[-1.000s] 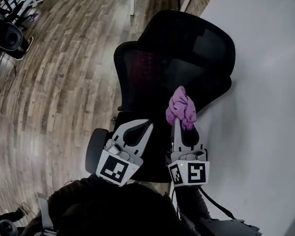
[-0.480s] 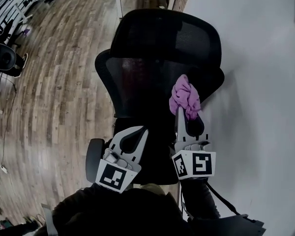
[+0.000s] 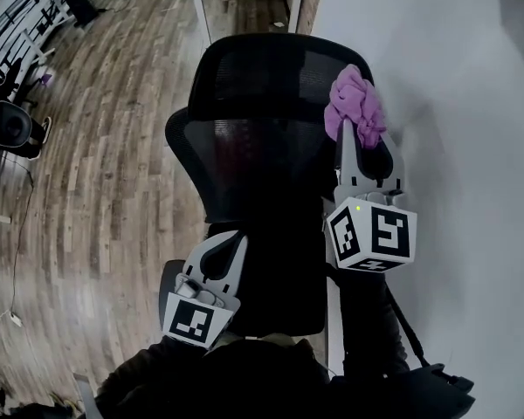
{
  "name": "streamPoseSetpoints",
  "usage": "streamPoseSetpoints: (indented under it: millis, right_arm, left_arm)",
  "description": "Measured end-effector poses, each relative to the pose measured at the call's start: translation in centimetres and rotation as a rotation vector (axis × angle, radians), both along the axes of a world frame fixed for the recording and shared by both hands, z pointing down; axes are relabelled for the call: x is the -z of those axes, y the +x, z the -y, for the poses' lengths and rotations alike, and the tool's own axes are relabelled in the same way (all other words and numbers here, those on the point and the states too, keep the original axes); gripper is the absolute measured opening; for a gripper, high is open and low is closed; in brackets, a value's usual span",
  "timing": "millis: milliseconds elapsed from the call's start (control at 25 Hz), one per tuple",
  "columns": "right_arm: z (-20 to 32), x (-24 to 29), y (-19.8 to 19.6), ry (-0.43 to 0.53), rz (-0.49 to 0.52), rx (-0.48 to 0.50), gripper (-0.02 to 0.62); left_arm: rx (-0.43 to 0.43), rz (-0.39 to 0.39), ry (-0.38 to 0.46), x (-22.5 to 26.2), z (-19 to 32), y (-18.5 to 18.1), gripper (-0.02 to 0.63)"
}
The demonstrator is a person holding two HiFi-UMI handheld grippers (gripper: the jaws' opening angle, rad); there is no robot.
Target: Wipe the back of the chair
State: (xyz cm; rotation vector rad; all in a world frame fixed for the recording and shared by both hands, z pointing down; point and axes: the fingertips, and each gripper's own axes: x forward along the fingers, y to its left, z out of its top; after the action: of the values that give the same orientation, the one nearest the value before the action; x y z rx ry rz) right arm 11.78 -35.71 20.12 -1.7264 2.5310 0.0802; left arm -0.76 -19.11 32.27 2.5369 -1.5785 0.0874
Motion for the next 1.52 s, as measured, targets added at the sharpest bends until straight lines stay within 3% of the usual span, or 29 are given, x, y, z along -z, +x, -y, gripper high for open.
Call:
streamPoseSetpoints:
  millis: [240,560,880,1520]
  right_arm:
    - [4.4,2.2,0.7,0.014,-0.029,-0.117,0.095]
    - [9.8,0.0,0.3,-0.109,-0.164,-0.220,0.095]
    - [11.6,0.0,-2.5,-0.124,-0.196,-0.212,0.095]
    - [12.3,-0.5,-8.3,-0.133,-0.190,-0.105,0.094]
  left_arm:
    - [0.029,-0.023,-0.022,-1.1,0.4,-2.0,0.005]
    - [0.047,-0.061,-0.078,-3.7,1.8,-4.0,0.005]
    - [0.080,-0.096,-0.068,-3.7,1.9,-6.3,0.005]
    - [0.161,-0.095,-0.061,-3.5,0.9,-9.9,0.005]
